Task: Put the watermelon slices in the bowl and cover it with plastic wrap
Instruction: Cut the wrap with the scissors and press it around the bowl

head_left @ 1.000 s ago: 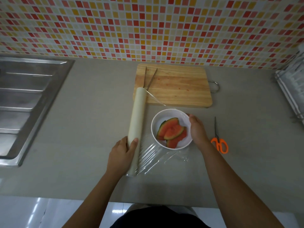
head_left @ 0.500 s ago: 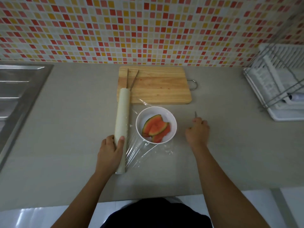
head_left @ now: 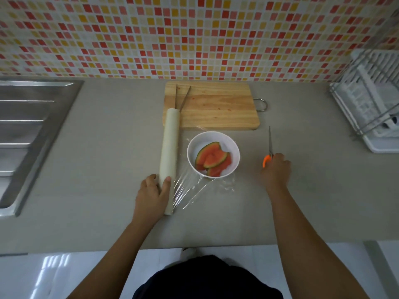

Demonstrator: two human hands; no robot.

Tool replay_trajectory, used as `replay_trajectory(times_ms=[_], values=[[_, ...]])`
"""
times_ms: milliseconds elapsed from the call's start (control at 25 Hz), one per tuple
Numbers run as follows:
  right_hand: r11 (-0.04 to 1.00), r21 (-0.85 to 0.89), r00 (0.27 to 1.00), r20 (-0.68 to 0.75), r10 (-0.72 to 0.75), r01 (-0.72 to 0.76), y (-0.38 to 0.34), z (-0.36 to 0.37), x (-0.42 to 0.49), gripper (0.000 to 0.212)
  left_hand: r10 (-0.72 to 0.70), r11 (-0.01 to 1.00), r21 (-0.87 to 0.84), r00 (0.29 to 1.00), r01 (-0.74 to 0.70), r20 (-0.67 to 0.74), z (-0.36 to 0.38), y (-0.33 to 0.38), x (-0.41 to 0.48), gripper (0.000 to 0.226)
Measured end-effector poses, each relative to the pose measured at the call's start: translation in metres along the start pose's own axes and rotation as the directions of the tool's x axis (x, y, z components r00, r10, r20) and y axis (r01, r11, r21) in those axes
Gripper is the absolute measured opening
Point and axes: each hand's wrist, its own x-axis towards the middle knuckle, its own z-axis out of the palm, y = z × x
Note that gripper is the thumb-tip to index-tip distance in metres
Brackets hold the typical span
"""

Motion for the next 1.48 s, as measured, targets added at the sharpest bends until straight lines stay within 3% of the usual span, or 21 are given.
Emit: replay_trajectory(times_ms=[240,400,520,760,880,1000,1480], values=[[0.883,0.374,0.957,-0.059,-0.283,0.284,-0.041,-0.016,-0.041,0.034,-0.016,0.999,0.049,1.000,0.016,0.003,0.000,0.000,-0.010,0.050],[0.735,0.584,0.894,0.034,-0.447,0.345,-0.060,-0.011,-0.089,0.028,0.000,0.999,0.036,1.000,0.000,0.015,-0.001,0.004,-0.011,0.046],[0.667,0.688,0.844,0.149,-0.516,0.286,-0.060,0.005,-0.130,0.025,-0.001,1.000,0.013,1.000,0.001,0.012,0.001,0.004,-0.011,0.048],[0.613,0.788,0.791,0.346,-0.505,0.046,-0.051,0.026,-0.190,0.006,-0.024,1.000,0.014,0.999,0.024,0.044,0.001,0.004,-0.010,0.052],[0.560,0.827,0.785,0.374,-0.493,-0.043,-0.039,0.029,-0.213,0.012,-0.009,1.000,-0.010,0.998,0.010,0.062,0.001,0.002,-0.009,0.051],[0.569,0.817,0.796,0.402,-0.452,-0.089,-0.020,0.031,-0.231,0.022,0.016,0.999,-0.037,0.997,-0.013,0.077,0.001,0.001,-0.010,0.053],[0.625,0.742,0.791,0.525,-0.314,-0.244,0.002,0.054,-0.289,0.026,0.046,0.997,-0.072,0.989,-0.036,0.144,-0.009,0.001,-0.003,0.055]])
